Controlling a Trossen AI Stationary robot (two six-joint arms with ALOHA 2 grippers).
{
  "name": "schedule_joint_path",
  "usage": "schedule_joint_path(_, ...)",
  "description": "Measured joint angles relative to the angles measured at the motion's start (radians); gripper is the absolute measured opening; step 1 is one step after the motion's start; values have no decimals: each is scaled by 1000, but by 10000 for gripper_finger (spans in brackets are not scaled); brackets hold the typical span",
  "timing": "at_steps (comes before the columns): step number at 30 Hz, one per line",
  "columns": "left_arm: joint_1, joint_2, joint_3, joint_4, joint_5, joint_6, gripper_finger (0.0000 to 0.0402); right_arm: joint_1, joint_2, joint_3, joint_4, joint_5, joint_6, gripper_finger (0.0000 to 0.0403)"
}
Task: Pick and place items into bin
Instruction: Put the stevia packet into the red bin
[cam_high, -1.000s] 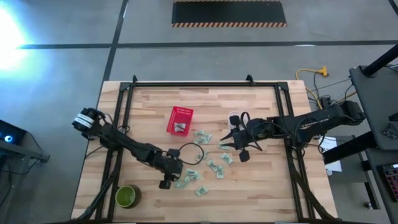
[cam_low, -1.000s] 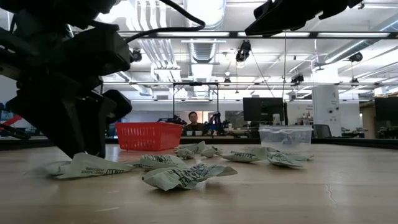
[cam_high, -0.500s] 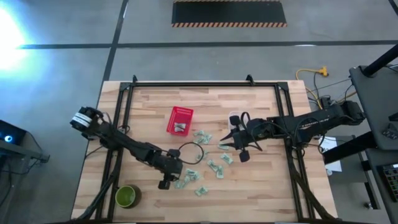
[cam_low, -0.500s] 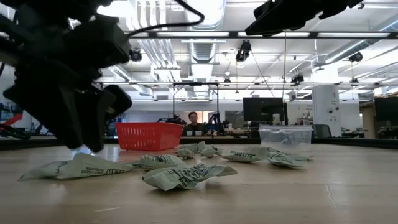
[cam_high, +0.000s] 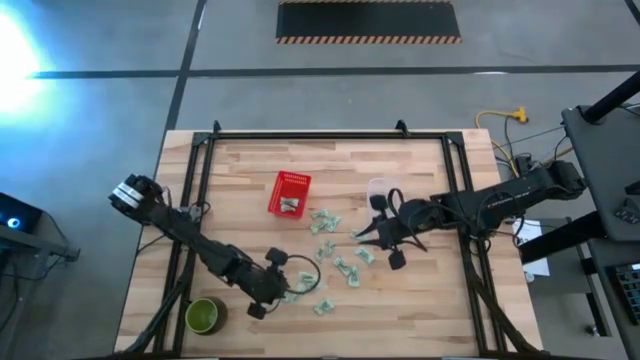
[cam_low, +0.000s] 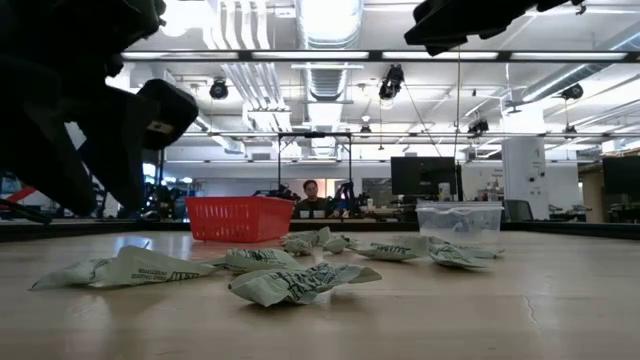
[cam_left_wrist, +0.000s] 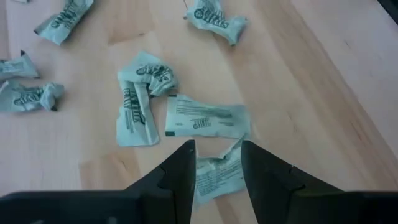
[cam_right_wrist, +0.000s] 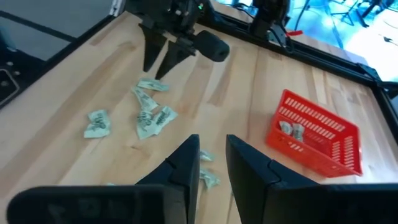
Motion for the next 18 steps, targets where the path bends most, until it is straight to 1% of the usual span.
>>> schedule_joint_path(5, 1, 38, 16, 62, -3, -50, 112, 17, 0, 0, 0, 1, 0, 72)
schedule_joint_path(18, 0, 184, 110, 58, 5, -62, 112, 18, 0, 0, -2, 2, 0, 64)
